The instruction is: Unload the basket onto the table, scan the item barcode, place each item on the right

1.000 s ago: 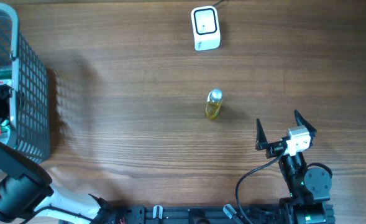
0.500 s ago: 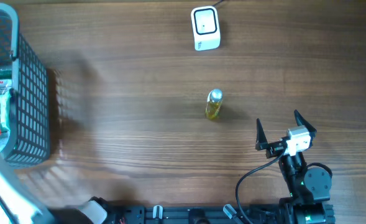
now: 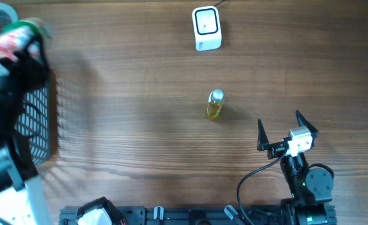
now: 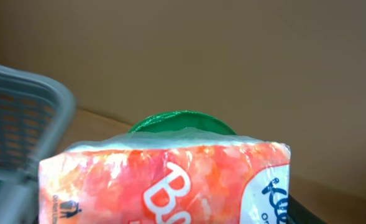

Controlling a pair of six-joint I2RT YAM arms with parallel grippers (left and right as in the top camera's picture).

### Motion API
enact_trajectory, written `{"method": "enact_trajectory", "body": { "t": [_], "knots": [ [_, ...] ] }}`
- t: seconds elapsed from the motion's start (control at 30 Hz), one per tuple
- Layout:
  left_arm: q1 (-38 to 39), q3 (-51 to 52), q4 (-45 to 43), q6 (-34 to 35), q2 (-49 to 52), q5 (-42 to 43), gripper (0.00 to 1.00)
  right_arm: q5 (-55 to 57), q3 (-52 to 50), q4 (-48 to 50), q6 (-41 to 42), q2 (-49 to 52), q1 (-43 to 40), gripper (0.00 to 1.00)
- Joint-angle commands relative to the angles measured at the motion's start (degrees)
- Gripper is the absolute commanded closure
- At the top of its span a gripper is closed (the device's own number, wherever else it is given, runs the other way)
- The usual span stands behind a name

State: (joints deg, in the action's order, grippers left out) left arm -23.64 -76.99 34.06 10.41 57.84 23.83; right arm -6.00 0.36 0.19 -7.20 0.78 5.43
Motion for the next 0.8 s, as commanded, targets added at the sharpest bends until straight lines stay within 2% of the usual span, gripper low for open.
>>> {"method": "enact_trajectory", "body": {
  "t": [0.0,0.17,0.4,0.63,0.77],
  "knots": [
    [6.99,-0.7,5.79,0.7,-2.93,-4.02,0.43,-0.5,-0.07,0.17,-0.31,-0.5,-0.04,0.0],
    [18.08,-0.68,17.84,0.31,-0.46,-5.38,0.44,-0.5,-0.07,0.17,-0.31,-0.5,-0.04,0.0],
    [31.69,-0.68,24.41,-0.94,11.21,-8.07,0.45,-0.5,-0.07,0.17,-0.33,-0.5,-0.04,0.0],
    [43.85,-0.68,25.29,1.14,26.03,-12.17,0.46,-0.5,-0.07,0.17,-0.31,-0.5,-0.04,0.0],
    [50.51,-0.68,20.74,4.02,33.94,-18.36,0.45,-0.5,-0.07,0.17,-0.31,-0.5,-0.04,0.0]
  ]
}}
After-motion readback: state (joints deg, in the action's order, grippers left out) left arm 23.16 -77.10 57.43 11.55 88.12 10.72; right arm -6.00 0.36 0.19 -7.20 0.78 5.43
